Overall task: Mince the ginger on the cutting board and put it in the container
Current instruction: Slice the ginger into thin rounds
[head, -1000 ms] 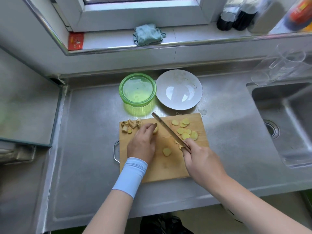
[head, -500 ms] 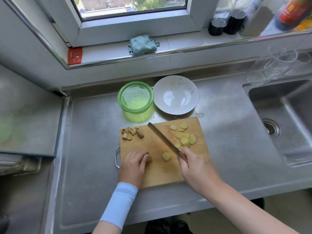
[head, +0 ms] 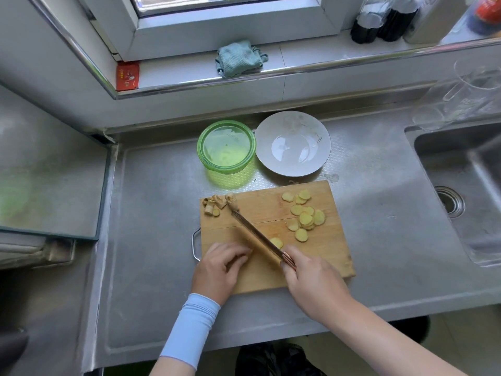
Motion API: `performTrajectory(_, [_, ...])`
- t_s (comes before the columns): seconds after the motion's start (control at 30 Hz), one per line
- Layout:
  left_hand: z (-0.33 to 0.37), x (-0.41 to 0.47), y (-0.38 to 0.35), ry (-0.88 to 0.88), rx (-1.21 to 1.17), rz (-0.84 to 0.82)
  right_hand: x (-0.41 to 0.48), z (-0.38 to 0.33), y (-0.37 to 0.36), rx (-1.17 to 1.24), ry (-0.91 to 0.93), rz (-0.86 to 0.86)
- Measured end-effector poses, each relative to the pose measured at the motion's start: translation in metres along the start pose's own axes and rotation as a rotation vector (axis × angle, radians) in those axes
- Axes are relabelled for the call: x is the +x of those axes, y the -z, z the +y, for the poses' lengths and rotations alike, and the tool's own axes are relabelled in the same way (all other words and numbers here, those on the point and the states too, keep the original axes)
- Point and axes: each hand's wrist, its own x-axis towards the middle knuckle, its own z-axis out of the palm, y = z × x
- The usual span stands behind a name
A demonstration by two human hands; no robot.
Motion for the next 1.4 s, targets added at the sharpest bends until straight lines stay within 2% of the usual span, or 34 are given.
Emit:
performTrajectory(0.2, [-0.001, -0.004, -0.004, 0.023, -0.016, 0.002, 0.0, 0.003, -0.002, 0.006, 0.011, 0.0])
performTrajectory(0.33, [0.005, -0.013, -0.007, 0.144, -0.129, 0.14, -0.002, 0.003, -0.004, 0.018, 0.007, -0.006])
performTrajectory(0.53, [0.004, -0.022, -0.018, 0.076, -0.069, 0.229, -0.001, 0.001, -0.007, 0.018, 0.021, -0.031])
performTrajectory(0.63, [-0.001, -0.024, -0.017, 0.035, -0.013, 0.209, 0.0, 0.001, -0.007, 0.017, 0.012, -0.044])
performTrajectory(0.73, [-0.007, -0.027, -0.014, 0.0, 0.151, 0.187, 0.0, 0.001, -0.007, 0.014, 0.012, -0.048])
performTrajectory(0.9, [-0.017, -0.013, -0.008, -0.123, 0.139, 0.104, 0.0, 0.0, -0.005, 0.005, 0.011, -0.049])
performTrajectory(1.07, [-0.016, -0.001, -0.002, 0.035, 0.056, 0.036, 0.002, -0.002, -0.001, 0.018, -0.015, -0.043])
performTrajectory(1.23, [-0.013, -0.01, -0.002, -0.028, 0.188, -0.073, 0.002, -0.003, 0.001, 0.025, -0.027, -0.034])
performTrajectory(1.3, [-0.011, -0.016, -0.003, -0.002, 0.217, -0.066, 0.001, -0.001, 0.001, 0.031, -0.025, -0.029])
performTrajectory(1.4, [-0.008, -0.02, -0.005, 0.065, 0.14, -0.004, 0.0, 0.0, 0.0, 0.052, -0.024, -0.024])
